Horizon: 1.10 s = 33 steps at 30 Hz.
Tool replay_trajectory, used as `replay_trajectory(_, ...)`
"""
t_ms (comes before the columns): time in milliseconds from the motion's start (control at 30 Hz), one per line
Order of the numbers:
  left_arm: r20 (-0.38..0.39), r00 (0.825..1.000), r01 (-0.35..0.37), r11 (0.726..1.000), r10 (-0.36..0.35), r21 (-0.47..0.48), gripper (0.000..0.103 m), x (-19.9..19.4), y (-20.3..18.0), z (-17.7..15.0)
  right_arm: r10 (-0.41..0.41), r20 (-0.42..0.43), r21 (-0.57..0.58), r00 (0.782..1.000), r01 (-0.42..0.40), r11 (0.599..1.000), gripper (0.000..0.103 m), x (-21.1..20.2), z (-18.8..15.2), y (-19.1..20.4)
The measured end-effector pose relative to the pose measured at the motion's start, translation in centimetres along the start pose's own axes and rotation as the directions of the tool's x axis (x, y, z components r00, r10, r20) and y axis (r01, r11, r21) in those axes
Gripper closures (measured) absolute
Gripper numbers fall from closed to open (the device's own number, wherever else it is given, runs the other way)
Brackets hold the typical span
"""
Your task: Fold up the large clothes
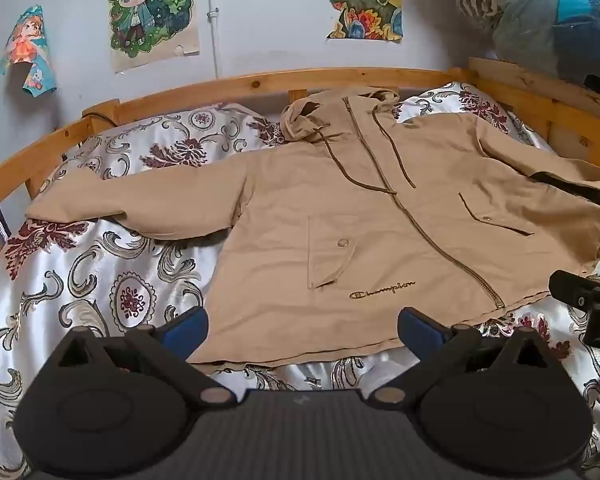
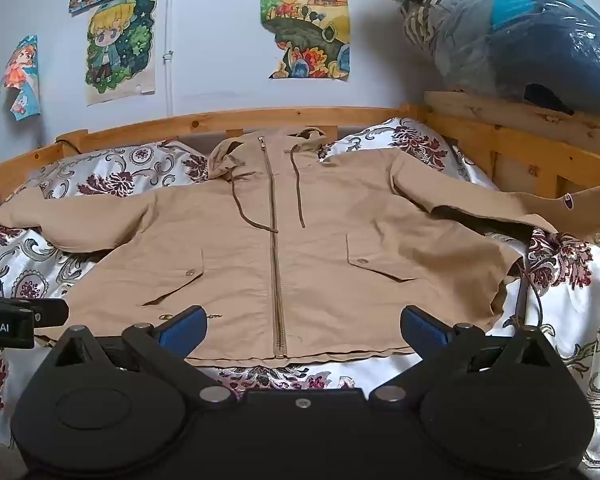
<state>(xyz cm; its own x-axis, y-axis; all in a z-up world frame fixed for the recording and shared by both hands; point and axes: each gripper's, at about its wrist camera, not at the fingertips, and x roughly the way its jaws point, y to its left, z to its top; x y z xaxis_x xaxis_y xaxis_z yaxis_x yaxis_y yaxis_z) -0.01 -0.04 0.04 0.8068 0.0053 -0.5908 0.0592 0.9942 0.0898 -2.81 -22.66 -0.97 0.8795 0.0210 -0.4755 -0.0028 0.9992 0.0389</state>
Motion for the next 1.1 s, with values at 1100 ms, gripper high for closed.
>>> replay_trajectory(1100, 0.001, 1.000, 0.001, 1.000, -0.001, 0.004, 0.000, -0.17, -0.27, 0.07, 0.000, -0.005, 0.005, 1.000, 0.000, 1.000, 0.001, -0.12, -0.03, 0.05)
